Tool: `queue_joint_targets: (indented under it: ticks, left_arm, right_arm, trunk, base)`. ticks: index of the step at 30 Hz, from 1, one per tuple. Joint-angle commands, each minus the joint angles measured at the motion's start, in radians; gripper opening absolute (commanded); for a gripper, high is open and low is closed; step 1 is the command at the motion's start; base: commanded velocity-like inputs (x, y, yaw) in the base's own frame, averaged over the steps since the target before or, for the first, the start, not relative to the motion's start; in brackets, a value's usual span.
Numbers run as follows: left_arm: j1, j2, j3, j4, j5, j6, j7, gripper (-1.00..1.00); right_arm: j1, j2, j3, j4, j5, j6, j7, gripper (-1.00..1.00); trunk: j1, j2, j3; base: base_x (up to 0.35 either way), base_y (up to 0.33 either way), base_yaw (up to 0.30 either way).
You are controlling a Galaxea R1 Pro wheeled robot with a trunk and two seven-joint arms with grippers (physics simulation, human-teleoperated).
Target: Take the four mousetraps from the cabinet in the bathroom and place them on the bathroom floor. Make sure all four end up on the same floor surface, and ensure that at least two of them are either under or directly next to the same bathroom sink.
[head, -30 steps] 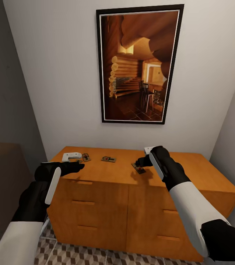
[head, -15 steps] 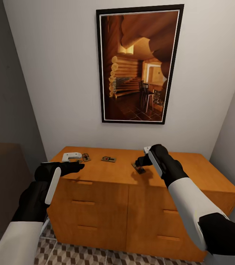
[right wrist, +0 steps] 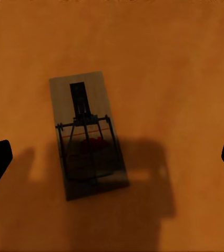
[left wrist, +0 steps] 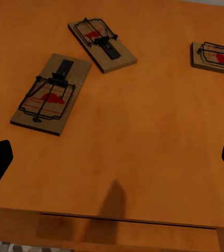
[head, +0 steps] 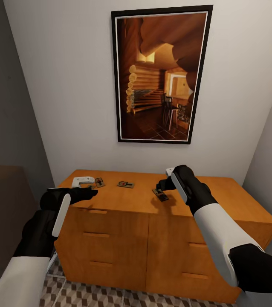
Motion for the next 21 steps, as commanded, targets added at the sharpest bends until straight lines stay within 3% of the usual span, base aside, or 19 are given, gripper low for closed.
queue_joint_targets:
  ticks: [1, 10, 21]
  left_arm:
    - [-0.001, 0.000, 0.001, 0.000, 0.004, 0.005, -0.001, 1.00]
    - [-0.001, 0.000, 0.000, 0.003, 0.004, 0.004, -0.001, 1.00]
    - [-0.001, 0.000, 0.001, 0.008, 0.004, 0.004, 0.000, 1.00]
  right_arm:
    - [-0.001, 0.001, 0.002, 0.000, -0.005, 0.004, -0.003, 1.00]
    - [-0.010, 0.019, 0.002, 0.012, -0.003, 0.004, -0.005, 1.00]
    - [-0.052, 0.028, 0.002, 0.099, -0.005, 0.004, -0.001, 1.00]
  trunk:
    - [0.000, -0.001, -0.001]
    - [0.000, -0.001, -0.001]
    - [0.000, -0.001, -0.001]
  base:
    - [0.000, 0.000, 0.000]
    - [0.000, 0.000, 0.000]
    - [0.038, 0.000, 0.000]
